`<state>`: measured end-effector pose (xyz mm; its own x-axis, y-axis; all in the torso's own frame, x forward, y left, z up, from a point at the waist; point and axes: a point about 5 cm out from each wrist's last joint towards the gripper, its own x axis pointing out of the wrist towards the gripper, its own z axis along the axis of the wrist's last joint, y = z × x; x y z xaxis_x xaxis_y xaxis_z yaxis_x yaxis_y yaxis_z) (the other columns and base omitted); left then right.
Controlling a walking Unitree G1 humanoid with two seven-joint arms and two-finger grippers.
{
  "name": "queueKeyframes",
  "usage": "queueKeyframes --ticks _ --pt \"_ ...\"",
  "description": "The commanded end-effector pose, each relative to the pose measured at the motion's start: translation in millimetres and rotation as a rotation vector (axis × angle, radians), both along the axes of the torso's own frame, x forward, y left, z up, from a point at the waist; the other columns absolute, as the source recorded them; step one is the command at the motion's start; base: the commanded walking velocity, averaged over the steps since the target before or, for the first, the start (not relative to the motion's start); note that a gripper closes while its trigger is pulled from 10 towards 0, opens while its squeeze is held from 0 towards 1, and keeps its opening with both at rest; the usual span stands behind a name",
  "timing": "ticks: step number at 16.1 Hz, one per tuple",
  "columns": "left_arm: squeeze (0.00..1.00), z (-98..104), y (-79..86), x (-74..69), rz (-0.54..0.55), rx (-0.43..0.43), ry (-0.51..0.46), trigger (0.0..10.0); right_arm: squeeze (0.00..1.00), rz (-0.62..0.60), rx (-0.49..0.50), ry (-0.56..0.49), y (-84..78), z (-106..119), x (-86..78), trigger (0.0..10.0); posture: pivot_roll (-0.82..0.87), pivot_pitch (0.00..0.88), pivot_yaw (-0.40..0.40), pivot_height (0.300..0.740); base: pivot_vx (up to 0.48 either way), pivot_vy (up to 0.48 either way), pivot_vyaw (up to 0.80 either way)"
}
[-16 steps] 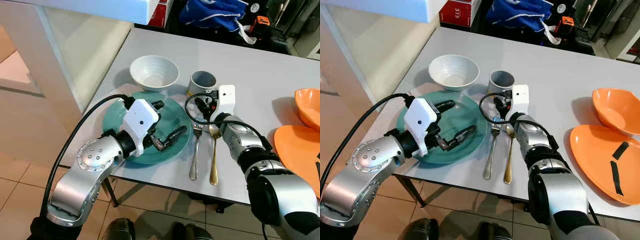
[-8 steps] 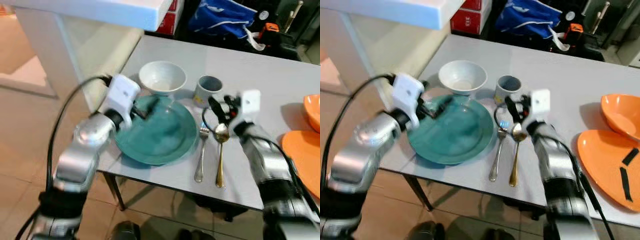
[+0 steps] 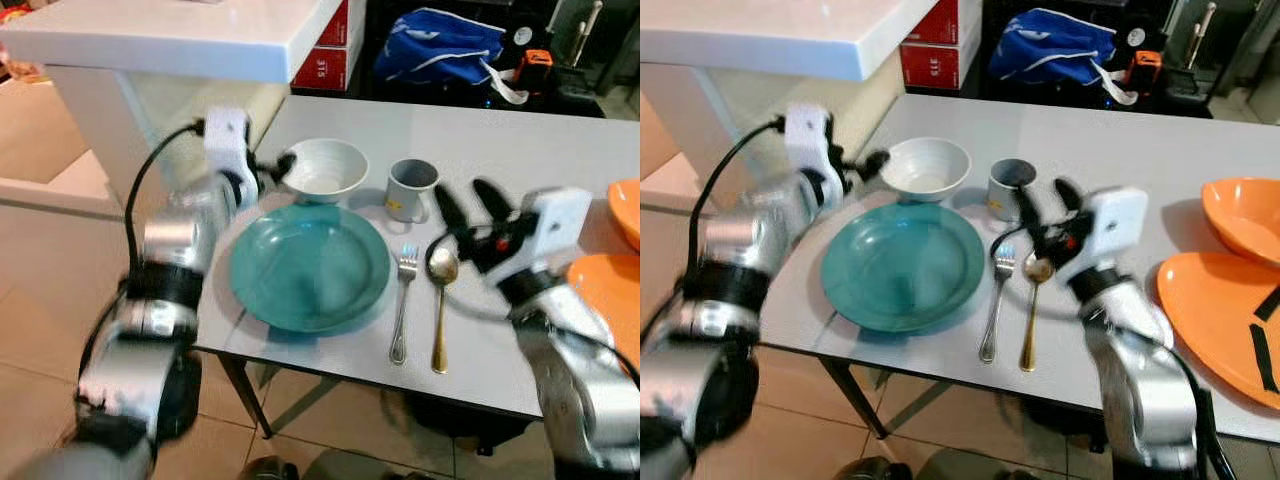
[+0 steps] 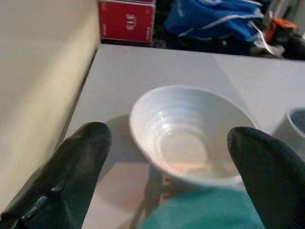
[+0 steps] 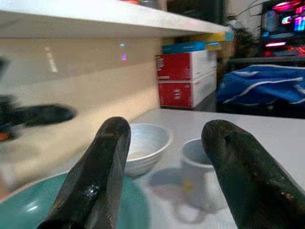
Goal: Setting the table
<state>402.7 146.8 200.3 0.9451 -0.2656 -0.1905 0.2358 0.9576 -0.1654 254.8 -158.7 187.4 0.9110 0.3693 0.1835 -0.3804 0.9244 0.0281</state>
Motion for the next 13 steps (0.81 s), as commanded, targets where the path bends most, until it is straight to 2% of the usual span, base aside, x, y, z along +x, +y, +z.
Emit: queueKeyframes --ticks 1,2,3,6,8,10,13 --pt "1.0 2.9 8.7 6.0 0.052 -0.034 0.016 10.0 0.0 0.084 -0.037 0.015 14.0 1.3 -6.2 10.0 -0.01 0.02 0.119 0.74 0.0 0.0 0.0" --pt "1.0 0.9 10.2 8.3 0.061 -0.056 0.05 10.0 0.0 0.101 -0.057 0.028 19.4 0.5 -9.1 10.0 -0.03 0.036 0.125 0.74 0.0 0.0 0.0" --pt "0.0 -2.0 11.4 9.3 0.07 -0.104 0.073 10.0 0.0 0.099 -0.07 0.029 22.1 1.3 -12.0 10.0 -0.04 0.056 0.125 0.74 0.0 0.0 0.0" --pt "0.0 -10.2 12.5 10.1 0.08 -0.147 0.105 10.0 0.0 0.077 -0.068 0.035 21.1 4.9 -19.4 10.0 -0.06 0.086 0.119 0.74 0.0 0.0 0.0" --pt "0.0 -16.9 18.2 9.7 0.13 -0.112 0.111 10.0 0.0 0.078 -0.082 0.044 22.1 5.9 -24.6 10.0 -0.09 0.108 0.115 0.74 0.0 0.0 0.0" --pt "0.0 -21.1 19.5 8.8 0.139 -0.117 0.106 10.0 0.0 0.078 -0.091 0.038 23.4 8.5 -28.9 10.0 -0.11 0.128 0.115 0.74 0.0 0.0 0.0" --pt "0.0 -19.7 14.5 9.9 0.139 -0.184 0.086 10.0 0.0 0.081 -0.092 0.044 21.9 13.7 -37.3 10.0 -0.13 0.178 0.093 0.74 0.0 0.0 0.0"
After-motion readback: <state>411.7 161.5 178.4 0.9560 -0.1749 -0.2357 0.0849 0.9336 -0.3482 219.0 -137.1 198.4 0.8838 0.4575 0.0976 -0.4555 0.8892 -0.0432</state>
